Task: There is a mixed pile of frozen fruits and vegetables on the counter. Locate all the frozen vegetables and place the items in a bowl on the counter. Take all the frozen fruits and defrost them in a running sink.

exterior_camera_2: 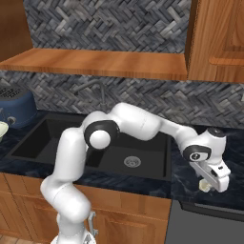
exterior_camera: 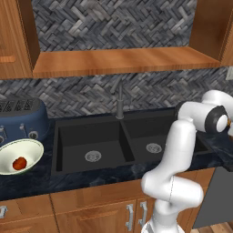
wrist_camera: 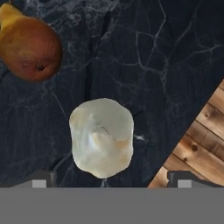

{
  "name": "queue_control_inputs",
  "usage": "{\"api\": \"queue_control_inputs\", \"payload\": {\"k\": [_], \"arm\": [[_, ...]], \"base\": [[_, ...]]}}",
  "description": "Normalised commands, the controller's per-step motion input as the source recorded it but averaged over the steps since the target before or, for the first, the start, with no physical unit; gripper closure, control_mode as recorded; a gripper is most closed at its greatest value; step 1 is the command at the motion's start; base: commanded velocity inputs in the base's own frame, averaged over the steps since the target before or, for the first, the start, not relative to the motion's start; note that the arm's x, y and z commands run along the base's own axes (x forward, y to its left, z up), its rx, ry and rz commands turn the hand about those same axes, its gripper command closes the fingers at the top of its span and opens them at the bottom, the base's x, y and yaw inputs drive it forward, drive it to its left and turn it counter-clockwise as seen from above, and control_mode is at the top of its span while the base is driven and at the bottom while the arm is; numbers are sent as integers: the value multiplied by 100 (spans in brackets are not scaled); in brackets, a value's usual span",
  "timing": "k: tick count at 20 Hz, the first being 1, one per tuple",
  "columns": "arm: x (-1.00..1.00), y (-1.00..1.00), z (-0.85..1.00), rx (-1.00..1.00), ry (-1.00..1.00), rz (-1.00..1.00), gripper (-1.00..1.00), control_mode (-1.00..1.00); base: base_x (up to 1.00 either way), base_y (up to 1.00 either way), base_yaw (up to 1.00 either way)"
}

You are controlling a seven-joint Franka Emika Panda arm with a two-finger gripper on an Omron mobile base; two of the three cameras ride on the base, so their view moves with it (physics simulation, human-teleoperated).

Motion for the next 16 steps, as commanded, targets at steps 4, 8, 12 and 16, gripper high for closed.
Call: {"api": "queue_control_inputs", "payload": {"k": [4,8,12,16], "arm": [[1,-7,-13,2,0,0,-100,-100],[4,-5,-14,2,0,0,-100,-100],[9,-1,-15,1,0,0,-100,-100],[10,-4,-15,1,0,0,-100,-100]], "base": [[0,0,0],[0,0,0],[0,0,0],[0,0,0]]}}
